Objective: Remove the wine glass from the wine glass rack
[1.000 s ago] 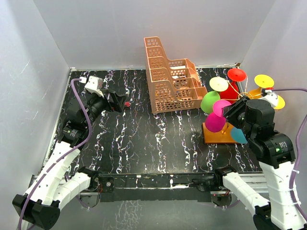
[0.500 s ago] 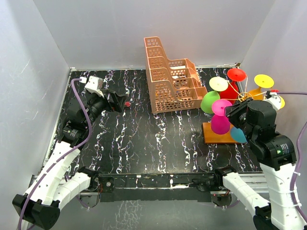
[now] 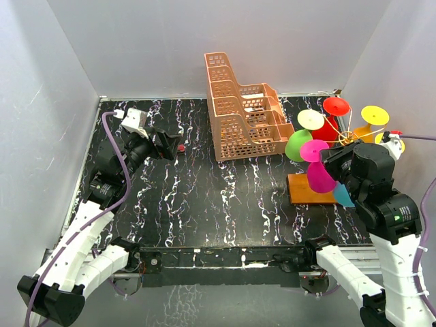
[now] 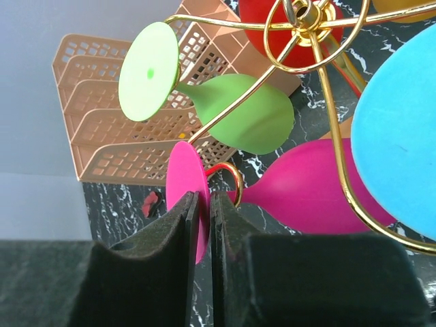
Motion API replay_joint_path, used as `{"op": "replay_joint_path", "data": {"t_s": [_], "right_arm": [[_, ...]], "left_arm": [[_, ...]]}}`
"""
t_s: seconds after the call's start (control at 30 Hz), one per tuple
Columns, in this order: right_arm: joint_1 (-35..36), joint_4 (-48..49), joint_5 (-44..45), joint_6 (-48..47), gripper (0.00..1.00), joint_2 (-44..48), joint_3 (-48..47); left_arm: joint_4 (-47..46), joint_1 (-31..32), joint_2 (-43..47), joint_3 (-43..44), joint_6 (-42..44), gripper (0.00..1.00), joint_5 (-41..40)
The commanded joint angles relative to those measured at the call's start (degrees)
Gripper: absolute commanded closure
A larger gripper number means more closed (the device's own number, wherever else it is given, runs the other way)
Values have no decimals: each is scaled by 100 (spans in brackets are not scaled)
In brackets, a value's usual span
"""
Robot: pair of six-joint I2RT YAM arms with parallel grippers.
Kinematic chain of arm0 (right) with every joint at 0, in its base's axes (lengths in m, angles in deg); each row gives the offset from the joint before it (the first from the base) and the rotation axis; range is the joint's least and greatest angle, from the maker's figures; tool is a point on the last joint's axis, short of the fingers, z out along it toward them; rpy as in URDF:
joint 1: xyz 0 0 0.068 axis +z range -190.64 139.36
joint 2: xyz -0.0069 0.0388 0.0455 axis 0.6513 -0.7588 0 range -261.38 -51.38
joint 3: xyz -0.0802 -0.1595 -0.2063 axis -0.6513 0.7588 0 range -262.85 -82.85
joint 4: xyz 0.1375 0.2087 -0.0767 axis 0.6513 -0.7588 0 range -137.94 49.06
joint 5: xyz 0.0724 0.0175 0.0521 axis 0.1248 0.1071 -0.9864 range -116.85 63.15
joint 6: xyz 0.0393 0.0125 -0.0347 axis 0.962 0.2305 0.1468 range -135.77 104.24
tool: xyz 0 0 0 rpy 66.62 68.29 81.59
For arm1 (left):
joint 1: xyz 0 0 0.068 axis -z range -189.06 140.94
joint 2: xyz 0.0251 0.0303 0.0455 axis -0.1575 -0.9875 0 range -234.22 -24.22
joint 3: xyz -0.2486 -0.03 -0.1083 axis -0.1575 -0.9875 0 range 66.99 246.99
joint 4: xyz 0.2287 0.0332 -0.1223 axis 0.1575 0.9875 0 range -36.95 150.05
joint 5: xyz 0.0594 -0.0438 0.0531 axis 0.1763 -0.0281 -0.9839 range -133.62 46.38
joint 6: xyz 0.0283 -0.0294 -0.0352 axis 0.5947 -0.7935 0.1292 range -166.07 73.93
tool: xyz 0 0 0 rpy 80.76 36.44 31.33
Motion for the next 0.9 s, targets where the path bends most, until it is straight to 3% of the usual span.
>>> {"op": "replay_joint_path", "data": {"t_s": [0.0,0.33,0.87], "right_arm": [[-11,420,82,438,84,97,92],[-10,728,68,876,92,139,216],[-11,1388,561,1740,92,474,751]], "left_arm": [[-135,34,0,-56,4,3,-1],[-126,41,-2,-47,24,3,-10],[-128,46,-22,-58,22,3,-19]]}}
